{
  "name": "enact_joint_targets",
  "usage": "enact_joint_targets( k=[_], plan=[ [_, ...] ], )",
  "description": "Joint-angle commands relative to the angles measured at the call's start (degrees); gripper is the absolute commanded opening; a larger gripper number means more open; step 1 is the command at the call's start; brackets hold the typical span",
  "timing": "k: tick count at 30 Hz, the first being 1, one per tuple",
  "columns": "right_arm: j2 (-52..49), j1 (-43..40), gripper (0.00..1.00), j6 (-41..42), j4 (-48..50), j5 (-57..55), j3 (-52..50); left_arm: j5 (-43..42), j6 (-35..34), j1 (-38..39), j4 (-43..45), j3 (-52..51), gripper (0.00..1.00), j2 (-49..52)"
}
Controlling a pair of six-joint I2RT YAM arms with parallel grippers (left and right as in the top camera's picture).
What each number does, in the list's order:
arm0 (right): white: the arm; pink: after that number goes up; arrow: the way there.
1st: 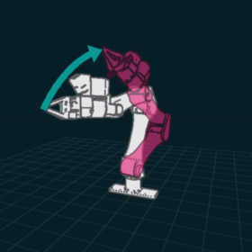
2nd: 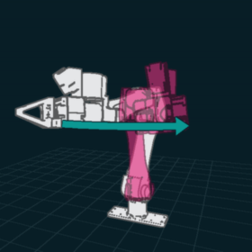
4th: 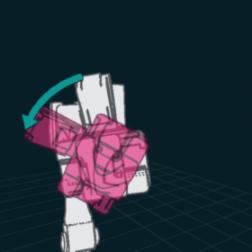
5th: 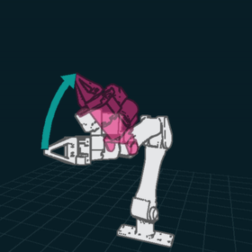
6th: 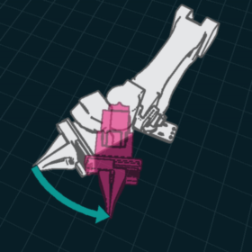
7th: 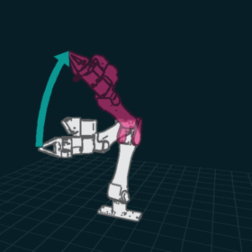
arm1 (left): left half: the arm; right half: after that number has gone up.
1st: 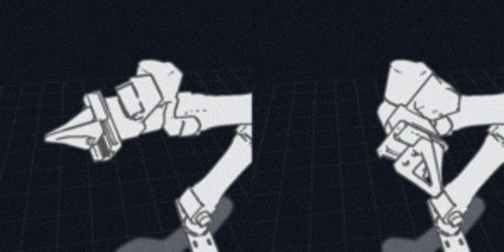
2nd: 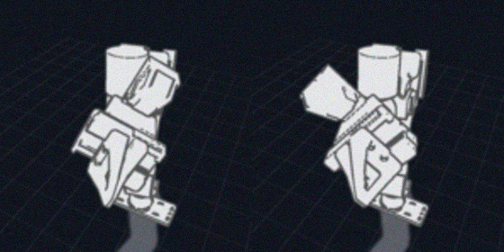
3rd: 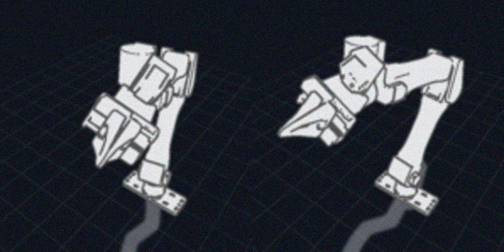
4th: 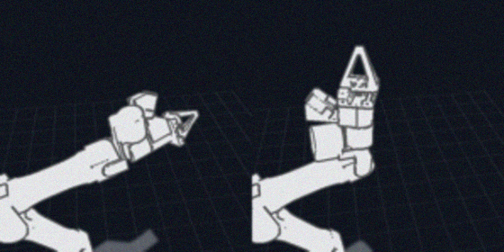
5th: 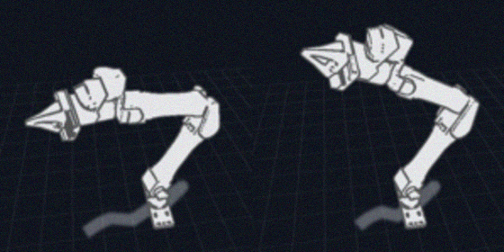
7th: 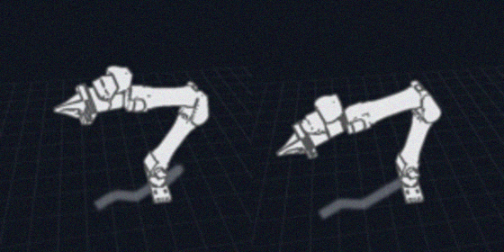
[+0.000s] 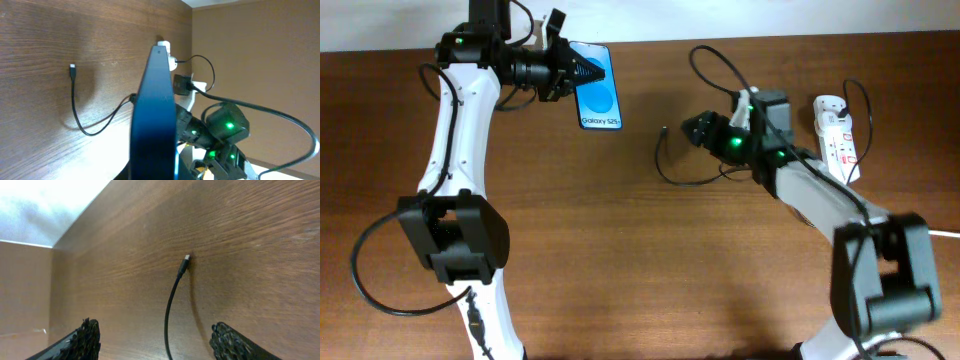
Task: Plug charger to phone and switch on socket
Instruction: 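Raise the phone with the left gripper and bring the plug below it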
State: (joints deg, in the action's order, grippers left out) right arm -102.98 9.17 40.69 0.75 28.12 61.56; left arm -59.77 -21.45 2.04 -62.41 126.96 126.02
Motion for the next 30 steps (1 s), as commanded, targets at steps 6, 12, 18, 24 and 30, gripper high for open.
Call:
enact_joint_targets(
  k=[6,12,18,24,30],
  plan=[
    [-23.6,3.6,0.49,6.4,-1.3,9.3,16.2,1.7,-2.1,-3.2,-0.1,0.5,0.0,-1.0],
    [-28.1,5.9,0.47,6.8,2.5,5.0,16.1,1.7,-2.1,-3.2,-0.3,0.5,0.0,-1.0],
    [-28.7,5.9,0.43,6.8,2.9,1.4,16.1,1.7,-2.1,-3.2,-0.5,0.5,0.0,-1.0],
    [-28.7,7.3,0.38,6.8,1.2,-1.9,15.4,1.7,-2.1,-3.2,-0.8,0.5,0.0,-1.0],
    [-28.7,7.1,0.07,6.7,0.5,-3.1,15.4,2.2,-2.1,-3.2,-0.8,0.5,0.0,-1.0]
  ],
)
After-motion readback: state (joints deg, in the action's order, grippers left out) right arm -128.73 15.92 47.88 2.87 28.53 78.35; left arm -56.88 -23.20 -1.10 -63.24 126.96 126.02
